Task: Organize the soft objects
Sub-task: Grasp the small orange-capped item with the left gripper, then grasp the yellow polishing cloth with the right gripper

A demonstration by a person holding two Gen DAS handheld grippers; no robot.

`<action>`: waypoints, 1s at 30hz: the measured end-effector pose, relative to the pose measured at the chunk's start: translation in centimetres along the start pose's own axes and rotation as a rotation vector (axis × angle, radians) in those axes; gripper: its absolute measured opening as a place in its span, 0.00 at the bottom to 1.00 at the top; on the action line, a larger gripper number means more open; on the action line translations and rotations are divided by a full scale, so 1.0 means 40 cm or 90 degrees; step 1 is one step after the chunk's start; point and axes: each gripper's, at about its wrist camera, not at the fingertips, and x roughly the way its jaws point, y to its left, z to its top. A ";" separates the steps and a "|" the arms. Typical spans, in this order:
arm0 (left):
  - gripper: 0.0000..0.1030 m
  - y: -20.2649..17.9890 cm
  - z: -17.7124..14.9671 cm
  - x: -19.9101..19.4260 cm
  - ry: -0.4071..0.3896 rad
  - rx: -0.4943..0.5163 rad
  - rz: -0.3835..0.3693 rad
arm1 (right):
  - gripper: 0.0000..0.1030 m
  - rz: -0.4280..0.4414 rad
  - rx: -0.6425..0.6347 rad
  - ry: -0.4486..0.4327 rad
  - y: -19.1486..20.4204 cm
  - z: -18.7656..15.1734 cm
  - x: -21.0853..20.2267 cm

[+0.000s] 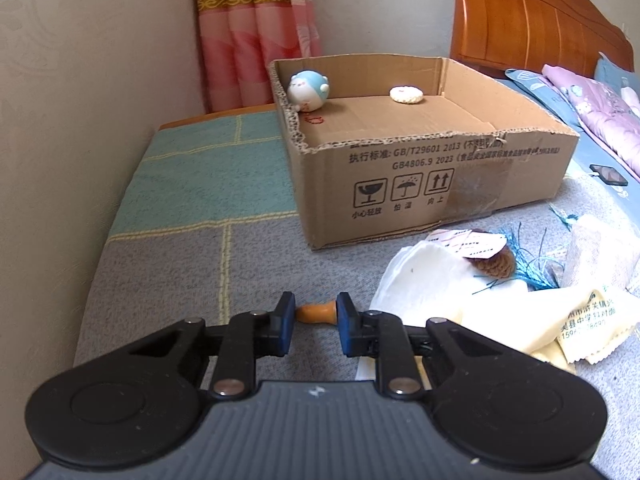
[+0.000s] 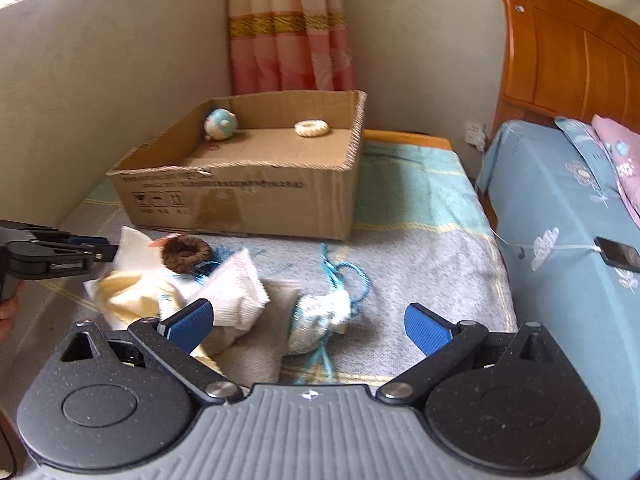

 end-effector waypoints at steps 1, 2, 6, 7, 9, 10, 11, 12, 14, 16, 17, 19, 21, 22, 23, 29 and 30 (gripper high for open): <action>0.20 0.001 -0.003 -0.003 0.001 0.000 0.002 | 1.00 0.012 -0.013 -0.006 0.011 0.004 -0.005; 0.20 0.002 -0.004 -0.005 0.001 -0.001 0.004 | 1.00 0.024 -0.027 -0.011 0.024 0.008 -0.010; 0.20 0.003 -0.007 -0.007 0.001 -0.002 0.006 | 1.00 0.076 -0.100 -0.023 0.089 0.023 -0.015; 0.20 0.003 -0.007 -0.007 0.001 -0.002 0.006 | 1.00 0.095 -0.121 -0.022 0.108 0.025 -0.013; 0.20 0.002 -0.007 -0.007 0.001 -0.001 0.006 | 1.00 0.124 -0.159 -0.022 0.141 0.028 -0.005; 0.20 0.003 -0.007 -0.007 0.001 -0.001 0.005 | 1.00 0.137 -0.179 -0.020 0.159 0.028 0.001; 0.20 0.004 -0.008 -0.008 0.001 -0.002 0.005 | 0.99 0.148 -0.199 -0.015 0.175 0.027 0.011; 0.20 0.005 -0.008 -0.008 0.002 -0.004 0.004 | 0.97 0.152 -0.218 -0.010 0.189 0.026 0.023; 0.20 0.006 -0.007 -0.006 0.001 -0.007 0.002 | 0.91 0.152 -0.253 0.008 0.217 0.021 0.049; 0.20 0.010 -0.007 -0.005 0.001 -0.011 0.000 | 0.85 0.153 -0.286 0.023 0.237 0.016 0.072; 0.20 0.011 -0.007 -0.005 0.001 -0.012 -0.002 | 0.83 0.153 -0.298 0.030 0.242 0.014 0.083; 0.20 0.013 -0.008 -0.005 0.001 -0.013 -0.003 | 0.77 0.150 -0.313 0.047 0.248 0.013 0.105; 0.20 0.013 -0.008 -0.004 0.001 -0.012 -0.004 | 0.72 0.148 -0.323 0.059 0.250 0.011 0.121; 0.20 0.013 -0.008 -0.004 0.002 -0.013 -0.004 | 0.70 0.147 -0.329 0.063 0.252 0.009 0.126; 0.20 0.015 -0.009 -0.005 0.002 -0.013 -0.005 | 0.69 0.145 -0.336 0.065 0.253 0.008 0.129; 0.20 0.018 -0.009 -0.004 0.003 -0.014 -0.009 | 0.55 0.145 -0.365 0.080 0.260 0.006 0.146; 0.20 0.018 -0.009 -0.004 0.003 -0.013 -0.009 | 0.50 0.146 -0.365 0.083 0.259 0.006 0.148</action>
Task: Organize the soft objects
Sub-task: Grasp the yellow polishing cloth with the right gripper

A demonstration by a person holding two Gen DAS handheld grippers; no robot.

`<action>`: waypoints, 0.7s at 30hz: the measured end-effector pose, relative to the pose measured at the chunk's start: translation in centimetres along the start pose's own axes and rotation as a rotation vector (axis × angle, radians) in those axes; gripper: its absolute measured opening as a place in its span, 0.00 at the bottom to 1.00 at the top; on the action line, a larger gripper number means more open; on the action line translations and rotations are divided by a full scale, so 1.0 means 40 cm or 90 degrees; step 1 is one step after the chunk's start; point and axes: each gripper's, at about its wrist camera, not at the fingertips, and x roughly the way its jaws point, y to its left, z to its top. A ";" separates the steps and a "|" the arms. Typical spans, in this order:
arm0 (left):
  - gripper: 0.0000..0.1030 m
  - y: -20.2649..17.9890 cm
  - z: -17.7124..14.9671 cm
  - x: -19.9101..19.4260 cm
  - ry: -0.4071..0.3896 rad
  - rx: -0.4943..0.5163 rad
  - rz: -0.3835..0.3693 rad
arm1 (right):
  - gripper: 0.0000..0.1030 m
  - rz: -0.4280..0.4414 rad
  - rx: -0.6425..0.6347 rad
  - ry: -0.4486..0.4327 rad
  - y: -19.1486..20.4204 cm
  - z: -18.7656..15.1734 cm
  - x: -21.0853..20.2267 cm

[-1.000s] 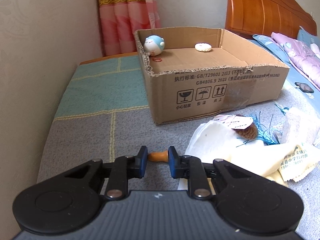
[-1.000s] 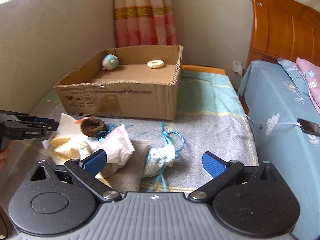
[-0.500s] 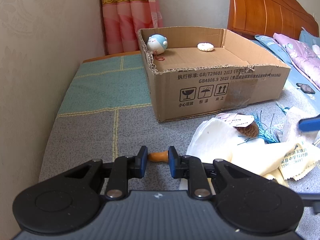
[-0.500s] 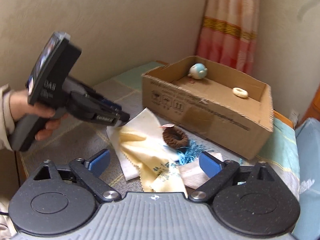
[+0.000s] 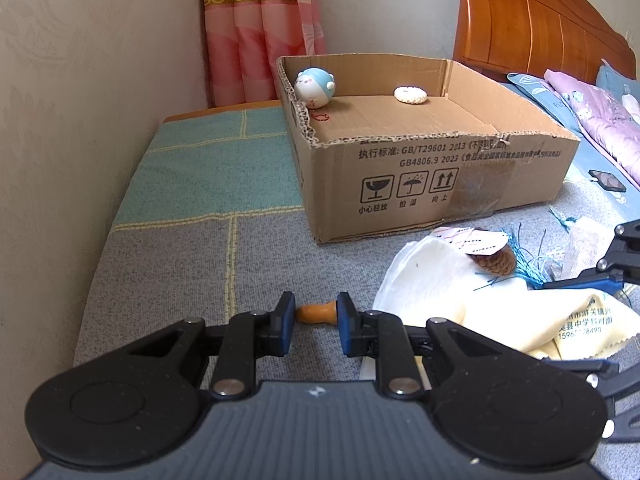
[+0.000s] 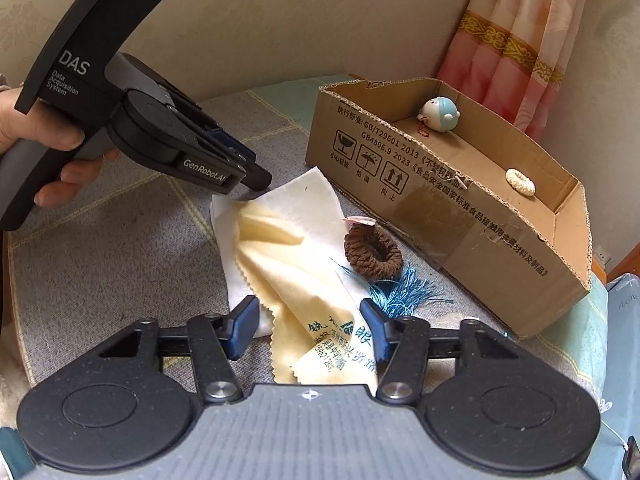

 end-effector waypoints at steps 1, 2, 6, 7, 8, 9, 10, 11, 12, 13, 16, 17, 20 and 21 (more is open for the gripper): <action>0.20 -0.001 0.000 -0.001 0.000 0.002 0.001 | 0.48 0.000 0.001 0.000 -0.001 -0.001 0.000; 0.20 -0.001 -0.001 -0.001 0.000 0.004 0.002 | 0.47 -0.001 0.001 0.000 -0.002 -0.001 -0.001; 0.20 -0.003 0.001 -0.001 0.001 0.007 0.000 | 0.25 -0.007 -0.006 0.005 0.001 -0.001 -0.003; 0.20 -0.003 0.001 -0.001 0.001 0.006 0.000 | 0.23 -0.008 -0.005 0.005 0.000 -0.002 -0.004; 0.20 -0.003 0.001 -0.002 0.001 0.006 -0.001 | 0.22 -0.009 -0.004 0.005 -0.001 -0.003 -0.006; 0.20 -0.003 0.001 -0.004 0.001 0.006 -0.003 | 0.20 -0.011 -0.001 0.004 -0.002 -0.004 -0.008; 0.20 -0.003 0.001 -0.007 0.001 0.007 -0.003 | 0.18 -0.013 0.001 0.002 -0.002 -0.004 -0.012; 0.20 -0.004 0.001 -0.010 0.001 0.009 -0.003 | 0.17 -0.015 0.004 0.000 -0.005 -0.005 -0.015; 0.20 -0.005 0.000 -0.014 0.000 0.010 -0.003 | 0.15 -0.016 0.006 -0.002 -0.007 -0.005 -0.020; 0.20 -0.005 0.001 -0.018 -0.001 0.012 -0.003 | 0.14 -0.018 0.008 -0.004 -0.009 -0.006 -0.025; 0.20 -0.007 0.003 -0.035 -0.004 0.019 -0.002 | 0.10 -0.021 0.016 -0.011 -0.016 -0.007 -0.041; 0.20 -0.009 0.004 -0.041 -0.006 0.022 -0.002 | 0.09 -0.023 0.018 -0.013 -0.019 -0.007 -0.047; 0.20 -0.015 0.007 -0.063 -0.011 0.032 -0.002 | 0.08 -0.031 0.020 -0.022 -0.024 -0.008 -0.064; 0.20 -0.017 0.008 -0.070 -0.012 0.035 -0.003 | 0.08 -0.035 0.021 -0.026 -0.025 -0.007 -0.070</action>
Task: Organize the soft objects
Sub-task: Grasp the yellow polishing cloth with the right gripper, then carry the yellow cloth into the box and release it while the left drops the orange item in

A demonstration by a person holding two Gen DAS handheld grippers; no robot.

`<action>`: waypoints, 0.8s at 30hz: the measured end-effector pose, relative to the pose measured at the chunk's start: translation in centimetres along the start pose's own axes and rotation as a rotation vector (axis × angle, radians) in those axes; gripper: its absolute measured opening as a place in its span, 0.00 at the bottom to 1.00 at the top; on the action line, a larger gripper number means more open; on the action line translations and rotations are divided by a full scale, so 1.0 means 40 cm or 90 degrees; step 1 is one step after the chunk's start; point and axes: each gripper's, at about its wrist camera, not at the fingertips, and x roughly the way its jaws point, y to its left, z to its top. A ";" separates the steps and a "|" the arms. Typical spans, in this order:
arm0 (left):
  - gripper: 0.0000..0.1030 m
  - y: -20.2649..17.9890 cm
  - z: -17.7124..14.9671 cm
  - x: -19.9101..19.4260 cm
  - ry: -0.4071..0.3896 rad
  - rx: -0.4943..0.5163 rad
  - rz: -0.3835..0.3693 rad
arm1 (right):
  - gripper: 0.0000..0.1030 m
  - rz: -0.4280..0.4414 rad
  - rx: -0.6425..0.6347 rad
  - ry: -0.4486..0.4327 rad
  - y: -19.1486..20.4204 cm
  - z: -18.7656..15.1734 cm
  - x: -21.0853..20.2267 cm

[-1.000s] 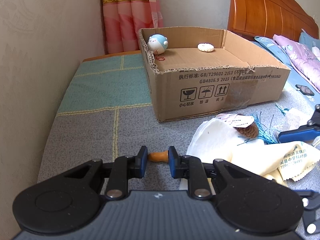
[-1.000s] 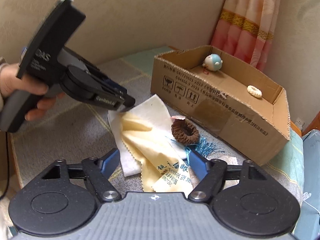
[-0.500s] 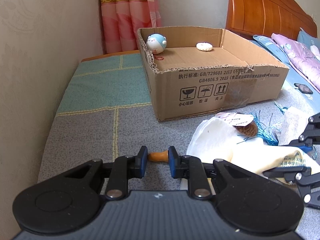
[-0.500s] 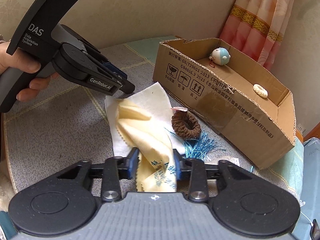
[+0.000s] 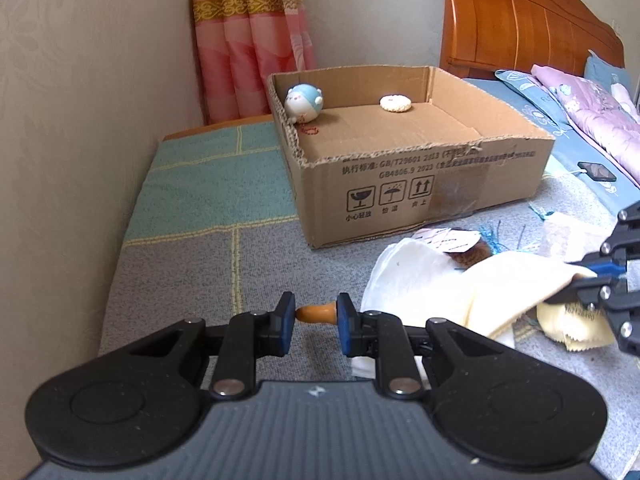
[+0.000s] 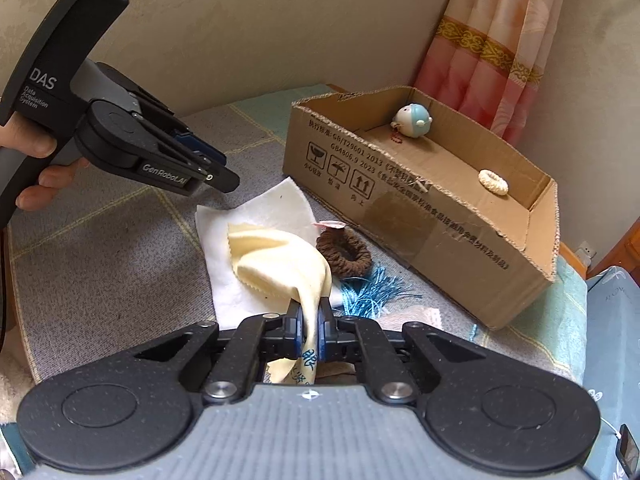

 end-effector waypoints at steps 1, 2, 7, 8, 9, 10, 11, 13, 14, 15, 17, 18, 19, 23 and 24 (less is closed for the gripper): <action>0.20 -0.002 0.002 -0.008 -0.001 0.002 -0.001 | 0.08 -0.001 0.002 -0.004 -0.003 0.002 -0.007; 0.20 -0.005 0.004 -0.018 -0.003 0.004 -0.003 | 0.08 -0.001 0.003 -0.009 -0.005 0.004 -0.014; 0.20 -0.017 0.029 -0.065 -0.021 0.012 -0.017 | 0.08 -0.007 0.008 -0.033 -0.019 0.023 -0.052; 0.20 -0.021 0.039 -0.076 -0.028 0.015 -0.020 | 0.08 -0.010 0.009 -0.042 -0.025 0.027 -0.061; 0.20 -0.024 0.051 -0.086 -0.036 0.019 -0.024 | 0.08 -0.016 0.011 -0.049 -0.031 0.034 -0.069; 0.20 -0.027 0.066 -0.095 -0.046 0.024 -0.028 | 0.08 -0.020 0.011 -0.056 -0.039 0.040 -0.078; 0.20 -0.031 0.082 -0.103 -0.057 0.029 -0.030 | 0.08 -0.026 0.010 -0.064 -0.046 0.047 -0.086; 0.20 -0.037 0.118 -0.113 -0.080 0.042 -0.034 | 0.08 -0.040 0.011 -0.078 -0.065 0.062 -0.101; 0.20 -0.040 0.140 -0.114 -0.091 0.049 -0.035 | 0.08 -0.046 0.013 -0.084 -0.076 0.069 -0.107; 0.20 -0.042 0.160 -0.113 -0.102 0.057 -0.036 | 0.08 -0.052 0.016 -0.090 -0.088 0.076 -0.113; 0.20 -0.046 0.203 -0.099 -0.117 0.067 -0.033 | 0.08 -0.064 0.023 -0.102 -0.110 0.088 -0.126; 0.20 -0.048 0.222 -0.089 -0.119 0.071 -0.026 | 0.08 -0.072 0.027 -0.107 -0.122 0.094 -0.131; 0.20 -0.052 0.239 -0.078 -0.124 0.078 -0.023 | 0.08 -0.081 0.031 -0.111 -0.135 0.100 -0.135; 0.23 -0.057 0.298 -0.018 -0.126 0.075 -0.019 | 0.08 -0.109 0.046 -0.118 -0.180 0.116 -0.150; 0.26 -0.057 0.307 -0.003 -0.133 0.065 -0.007 | 0.08 -0.116 0.049 -0.116 -0.191 0.121 -0.151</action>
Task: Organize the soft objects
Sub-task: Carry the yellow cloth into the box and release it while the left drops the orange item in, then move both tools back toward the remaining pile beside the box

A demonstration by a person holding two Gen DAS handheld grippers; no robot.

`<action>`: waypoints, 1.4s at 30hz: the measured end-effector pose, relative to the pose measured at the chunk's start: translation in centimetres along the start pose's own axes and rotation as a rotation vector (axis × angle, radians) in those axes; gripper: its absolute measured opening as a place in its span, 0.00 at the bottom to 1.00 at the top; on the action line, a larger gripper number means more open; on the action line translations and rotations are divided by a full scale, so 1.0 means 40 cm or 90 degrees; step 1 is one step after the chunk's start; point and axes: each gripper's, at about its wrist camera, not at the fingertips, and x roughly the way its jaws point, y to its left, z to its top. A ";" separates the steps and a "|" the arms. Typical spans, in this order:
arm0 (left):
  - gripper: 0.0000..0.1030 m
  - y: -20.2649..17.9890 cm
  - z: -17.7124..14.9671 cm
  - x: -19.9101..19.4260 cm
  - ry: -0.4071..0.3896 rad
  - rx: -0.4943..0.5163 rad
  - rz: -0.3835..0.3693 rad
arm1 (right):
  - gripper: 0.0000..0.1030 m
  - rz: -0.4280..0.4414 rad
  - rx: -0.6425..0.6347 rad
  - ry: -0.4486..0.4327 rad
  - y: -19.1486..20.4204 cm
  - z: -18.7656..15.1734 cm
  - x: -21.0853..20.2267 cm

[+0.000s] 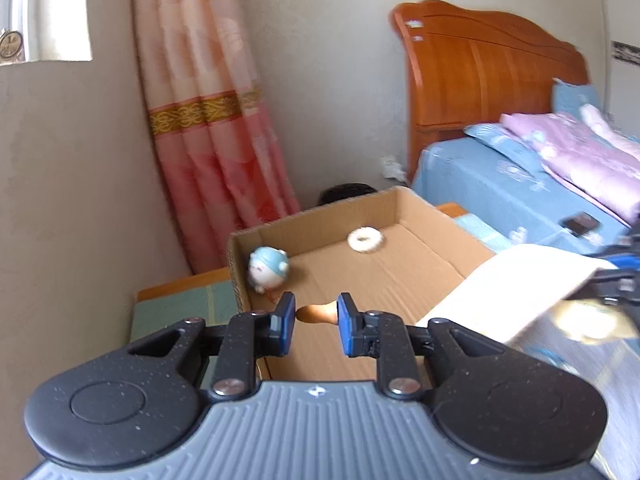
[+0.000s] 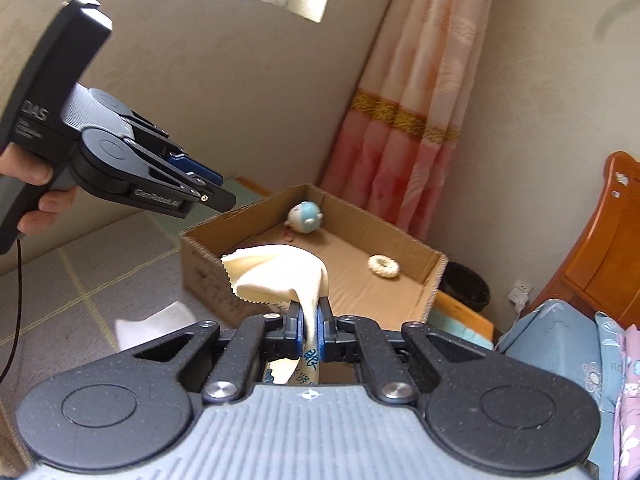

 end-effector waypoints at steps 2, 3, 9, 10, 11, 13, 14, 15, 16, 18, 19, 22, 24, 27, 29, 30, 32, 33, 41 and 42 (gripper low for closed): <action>0.66 0.005 0.001 0.023 -0.013 -0.007 0.005 | 0.08 -0.013 0.002 0.000 -0.015 0.008 0.004; 0.78 0.008 -0.001 0.029 -0.013 -0.014 0.008 | 0.08 -0.018 0.006 0.001 -0.022 0.012 0.009; 0.95 0.014 -0.041 -0.026 0.004 -0.032 0.026 | 0.08 -0.021 0.035 0.007 -0.060 0.030 0.037; 0.98 0.011 -0.052 -0.045 0.005 -0.030 0.033 | 0.08 -0.021 0.039 0.008 -0.063 0.033 0.045; 0.98 0.006 -0.064 -0.064 0.005 -0.026 0.040 | 0.08 -0.023 0.040 0.011 -0.065 0.035 0.049; 0.99 -0.003 -0.089 -0.100 0.004 -0.024 0.054 | 0.08 -0.021 0.048 0.015 -0.072 0.045 0.069; 0.99 -0.008 -0.100 -0.116 0.004 -0.024 0.062 | 0.08 -0.020 0.053 0.016 -0.075 0.049 0.078; 0.99 -0.011 -0.111 -0.131 0.003 -0.024 0.068 | 0.08 -0.017 0.060 0.019 -0.079 0.055 0.088; 0.99 -0.014 -0.122 -0.146 0.001 -0.026 0.073 | 0.08 -0.015 0.065 0.021 -0.082 0.060 0.099; 0.99 -0.015 -0.141 -0.171 0.001 -0.037 0.079 | 0.08 -0.012 0.074 0.026 -0.089 0.073 0.126; 0.99 -0.013 -0.149 -0.182 0.001 -0.045 0.083 | 0.08 -0.013 0.075 0.029 -0.090 0.079 0.139; 0.99 -0.008 -0.168 -0.210 -0.001 -0.059 0.087 | 0.08 -0.021 0.074 0.043 -0.102 0.106 0.193; 0.99 0.000 -0.177 -0.221 0.001 -0.067 0.093 | 0.08 -0.027 0.083 0.055 -0.118 0.129 0.238; 0.99 0.007 -0.190 -0.233 0.002 -0.072 0.105 | 0.10 -0.047 0.108 0.077 -0.144 0.159 0.306; 0.99 0.014 -0.198 -0.238 0.005 -0.075 0.108 | 0.27 -0.064 0.127 0.090 -0.161 0.172 0.347; 0.99 0.016 -0.202 -0.239 0.007 -0.077 0.109 | 0.50 -0.063 0.137 0.101 -0.169 0.174 0.362; 0.99 0.022 -0.206 -0.238 0.011 -0.078 0.111 | 0.74 -0.068 0.147 0.100 -0.172 0.174 0.372; 0.99 0.025 -0.209 -0.238 0.012 -0.080 0.111 | 0.85 -0.075 0.146 0.095 -0.168 0.171 0.368; 0.99 0.023 -0.223 -0.237 0.015 -0.085 0.103 | 0.97 -0.081 0.163 0.107 -0.142 0.136 0.305; 0.99 0.021 -0.225 -0.236 0.017 -0.085 0.101 | 0.98 -0.081 0.167 0.109 -0.139 0.129 0.296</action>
